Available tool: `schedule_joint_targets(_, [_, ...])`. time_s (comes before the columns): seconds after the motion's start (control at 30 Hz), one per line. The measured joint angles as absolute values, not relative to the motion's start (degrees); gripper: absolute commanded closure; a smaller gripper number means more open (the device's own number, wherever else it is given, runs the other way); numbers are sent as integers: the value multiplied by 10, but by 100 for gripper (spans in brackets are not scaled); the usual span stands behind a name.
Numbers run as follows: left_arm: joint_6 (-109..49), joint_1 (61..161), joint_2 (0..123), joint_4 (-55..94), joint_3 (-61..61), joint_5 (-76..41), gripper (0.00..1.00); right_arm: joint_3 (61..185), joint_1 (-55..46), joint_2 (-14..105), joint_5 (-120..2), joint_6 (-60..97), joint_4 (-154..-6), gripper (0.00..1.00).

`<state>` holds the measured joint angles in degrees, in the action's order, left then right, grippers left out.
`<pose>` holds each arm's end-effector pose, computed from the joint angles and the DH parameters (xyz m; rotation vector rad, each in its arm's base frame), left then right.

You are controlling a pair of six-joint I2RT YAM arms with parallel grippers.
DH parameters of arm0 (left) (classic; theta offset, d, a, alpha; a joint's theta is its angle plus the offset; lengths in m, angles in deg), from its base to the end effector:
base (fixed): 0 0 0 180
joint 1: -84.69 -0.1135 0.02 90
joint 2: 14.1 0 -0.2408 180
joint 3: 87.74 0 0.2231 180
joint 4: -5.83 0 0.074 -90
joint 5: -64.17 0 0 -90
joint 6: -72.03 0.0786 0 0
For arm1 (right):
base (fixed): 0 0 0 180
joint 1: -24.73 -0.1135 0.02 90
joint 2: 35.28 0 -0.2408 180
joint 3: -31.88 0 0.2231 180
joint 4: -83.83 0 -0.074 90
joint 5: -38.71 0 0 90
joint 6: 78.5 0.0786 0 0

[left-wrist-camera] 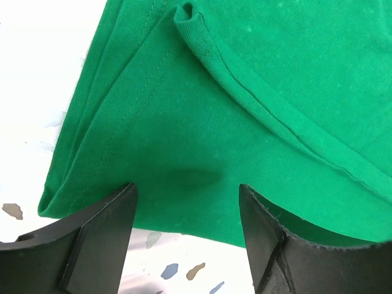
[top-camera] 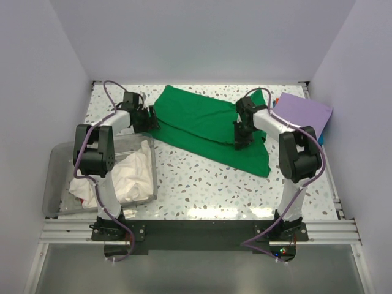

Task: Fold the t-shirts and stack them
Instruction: Fold the tshirt

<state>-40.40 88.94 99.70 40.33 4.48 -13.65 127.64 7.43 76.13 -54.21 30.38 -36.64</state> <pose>0.4065 -0.0468 0.1266 -0.3244 2.5587 -0.4490 0.3442 0.1114 0.1301 0.0304 2.9055 0.1877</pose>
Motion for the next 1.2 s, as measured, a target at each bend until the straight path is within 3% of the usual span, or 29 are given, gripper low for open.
schedule_joint_targets(0.37, [-398, 889, 994, 393, 36, -137, 27, 1415, 74, 842, -523, 292, -342, 99])
schedule_joint_targets(0.9, [-394, 889, 983, 388, 20, -139, 27, 1524, 74, 915, -508, 281, -317, 90])
schedule_joint_targets(1.03, [-394, 889, 981, 388, 16, -140, 27, 1532, 74, 927, -508, 280, -315, 80])
schedule_joint_targets(1.2, [-394, 889, 980, 389, 15, -141, 27, 1549, 74, 936, -508, 280, -313, 60])
